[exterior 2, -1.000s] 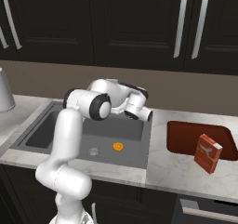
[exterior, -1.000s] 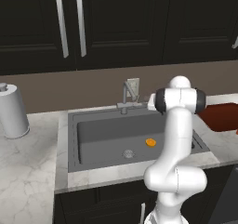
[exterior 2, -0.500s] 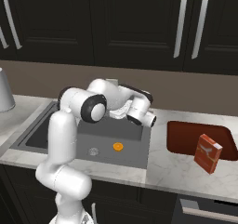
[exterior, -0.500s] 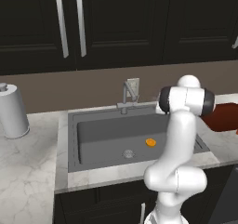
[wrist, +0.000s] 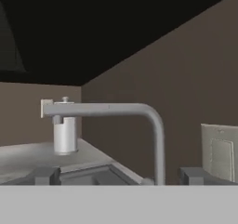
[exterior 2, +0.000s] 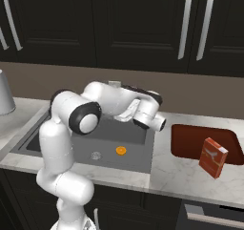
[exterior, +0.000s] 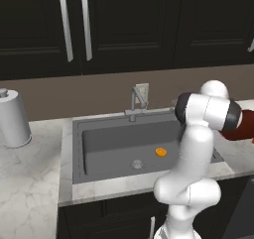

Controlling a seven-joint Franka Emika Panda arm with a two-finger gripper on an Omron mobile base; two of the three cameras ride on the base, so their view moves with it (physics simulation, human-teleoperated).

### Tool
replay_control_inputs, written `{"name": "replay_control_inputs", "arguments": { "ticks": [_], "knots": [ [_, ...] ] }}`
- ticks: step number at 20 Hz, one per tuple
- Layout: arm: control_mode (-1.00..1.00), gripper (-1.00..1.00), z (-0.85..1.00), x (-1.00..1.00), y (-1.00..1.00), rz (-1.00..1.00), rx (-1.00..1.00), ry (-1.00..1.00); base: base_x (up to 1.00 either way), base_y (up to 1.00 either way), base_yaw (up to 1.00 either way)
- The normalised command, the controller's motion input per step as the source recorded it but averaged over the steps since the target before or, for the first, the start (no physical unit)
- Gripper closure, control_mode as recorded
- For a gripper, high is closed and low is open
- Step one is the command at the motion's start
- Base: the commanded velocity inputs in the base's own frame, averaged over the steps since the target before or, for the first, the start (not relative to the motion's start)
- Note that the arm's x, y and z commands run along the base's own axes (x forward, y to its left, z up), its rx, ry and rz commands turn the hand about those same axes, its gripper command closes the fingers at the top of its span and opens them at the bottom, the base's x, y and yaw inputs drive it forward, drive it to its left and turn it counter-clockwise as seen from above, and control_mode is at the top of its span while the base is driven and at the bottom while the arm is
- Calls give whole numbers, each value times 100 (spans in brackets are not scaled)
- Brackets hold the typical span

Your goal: Pick up all produce items and place them in the sink. Turn on the sink faucet to wash them. Then turn the sink off and put them in the tray.

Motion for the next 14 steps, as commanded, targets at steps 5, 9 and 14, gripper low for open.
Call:
{"name": "replay_control_inputs", "arguments": {
  "ticks": [5,9,14],
  "knots": [
    [-100,-100,63,-49,-1,-4,0,0,0,0,0],
    [-100,-100,56,-56,-1,-14,0,0,0,0,0],
    [-100,-100,57,-55,-1,-23,0,2,0,0,0]
  ]
}}
